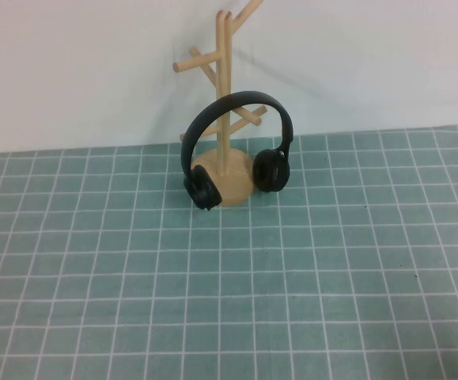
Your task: Take out the headphones from the headphone stand
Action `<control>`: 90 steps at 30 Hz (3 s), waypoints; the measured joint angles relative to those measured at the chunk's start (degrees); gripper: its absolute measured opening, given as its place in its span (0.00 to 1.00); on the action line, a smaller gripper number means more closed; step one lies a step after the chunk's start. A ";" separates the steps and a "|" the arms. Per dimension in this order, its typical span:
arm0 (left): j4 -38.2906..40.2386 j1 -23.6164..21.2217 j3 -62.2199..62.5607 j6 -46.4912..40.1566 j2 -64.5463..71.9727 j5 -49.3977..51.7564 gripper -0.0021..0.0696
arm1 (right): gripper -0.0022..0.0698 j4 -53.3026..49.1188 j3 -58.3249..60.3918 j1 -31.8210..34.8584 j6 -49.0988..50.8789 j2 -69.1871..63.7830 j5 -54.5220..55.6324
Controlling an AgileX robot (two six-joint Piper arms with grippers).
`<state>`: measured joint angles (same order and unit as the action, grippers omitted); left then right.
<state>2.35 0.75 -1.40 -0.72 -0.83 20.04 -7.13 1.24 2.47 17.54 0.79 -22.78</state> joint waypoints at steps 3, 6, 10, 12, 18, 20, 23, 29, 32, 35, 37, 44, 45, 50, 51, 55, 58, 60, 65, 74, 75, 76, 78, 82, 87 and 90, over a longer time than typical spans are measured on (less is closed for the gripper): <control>0.00 0.00 0.00 0.00 0.00 0.00 0.02 | 0.02 0.00 0.00 0.00 0.00 0.00 0.00; 0.00 0.00 0.00 0.00 0.00 0.00 0.02 | 0.02 0.00 0.00 0.00 0.00 0.00 0.00; 0.00 0.00 0.00 0.00 0.00 0.00 0.02 | 0.02 0.00 0.00 0.00 0.00 0.00 0.00; 0.00 0.00 0.00 0.00 0.00 0.00 0.02 | 0.02 0.00 0.00 0.00 0.00 0.00 0.00; 0.00 0.00 0.00 0.00 0.00 0.00 0.02 | 0.02 0.00 0.00 0.00 0.00 0.00 0.00; 0.00 0.00 0.00 0.00 0.00 0.00 0.02 | 0.02 0.00 0.00 0.00 0.00 0.00 0.00; 0.00 0.00 0.00 0.00 0.00 0.00 0.02 | 0.02 0.00 0.00 0.00 0.00 0.00 0.00; 0.00 0.00 0.00 0.00 0.00 0.00 0.02 | 0.02 0.00 0.00 0.00 0.00 0.00 0.00; 0.00 0.00 0.00 0.00 0.00 0.00 0.02 | 0.02 0.18 0.08 0.00 0.00 0.00 0.33; 0.00 0.00 0.00 0.00 0.00 0.00 0.02 | 0.02 2.44 0.12 0.00 0.40 0.00 1.65; 0.00 0.00 0.00 0.00 0.00 0.00 0.02 | 0.02 5.69 0.12 0.00 0.50 0.00 3.06; 0.00 0.00 0.00 0.00 0.00 0.00 0.02 | 0.02 30.46 -0.32 0.27 1.05 1.43 21.17; 0.00 0.00 0.00 0.00 0.00 0.00 0.02 | 0.02 30.85 -0.32 0.27 1.05 1.43 22.06; 0.00 0.00 0.00 0.00 0.00 0.00 0.02 | 0.02 33.18 0.21 0.00 2.17 0.00 17.63; 0.00 0.00 0.00 0.00 0.00 0.00 0.02 | 0.02 34.66 0.21 0.00 2.31 0.00 16.81; 0.00 0.00 0.00 0.00 0.00 0.00 0.02 | 0.02 36.60 -3.81 0.00 1.64 -1.65 5.22; 0.00 0.00 0.00 0.00 0.00 0.00 0.02 | 0.02 35.24 -11.76 0.00 -1.42 -8.78 -4.75; 0.00 0.00 0.00 0.00 0.00 0.00 0.02 | 0.02 33.84 -17.67 0.00 -4.36 -15.46 -11.53; 0.00 0.00 0.00 0.00 0.00 0.00 0.02 | 0.02 31.76 -29.28 0.00 -13.11 -31.43 -22.98; 0.00 0.00 0.00 0.00 0.00 0.00 0.02 | 0.02 35.33 -43.32 -3.36 -25.81 -55.04 -24.44; 0.00 0.00 0.00 0.00 0.00 0.00 0.02 | 0.02 35.92 -44.68 -5.57 -26.30 -57.11 -23.34; 0.00 0.00 0.00 0.00 0.00 0.00 0.02 | 0.02 36.25 -45.68 -7.68 -26.52 -58.63 -21.88; 0.00 0.00 0.00 0.00 0.00 0.00 0.02 | 0.02 36.31 -47.72 -13.97 -26.40 -62.13 -17.99; 0.00 0.00 0.00 0.00 0.00 0.00 0.02 | 0.02 36.31 -50.57 -26.96 -26.22 -68.63 -10.40; 0.00 0.00 0.00 0.00 0.00 0.00 0.02 | 0.03 40.55 -53.69 -39.15 -26.06 -77.75 2.74; 0.00 0.00 0.00 0.00 0.00 0.00 0.02 | 0.11 46.50 -56.27 -43.32 -26.37 -82.16 11.60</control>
<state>2.35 0.75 -1.40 -0.72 -0.83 20.04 39.37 -55.03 -40.85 -8.84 -81.37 -11.18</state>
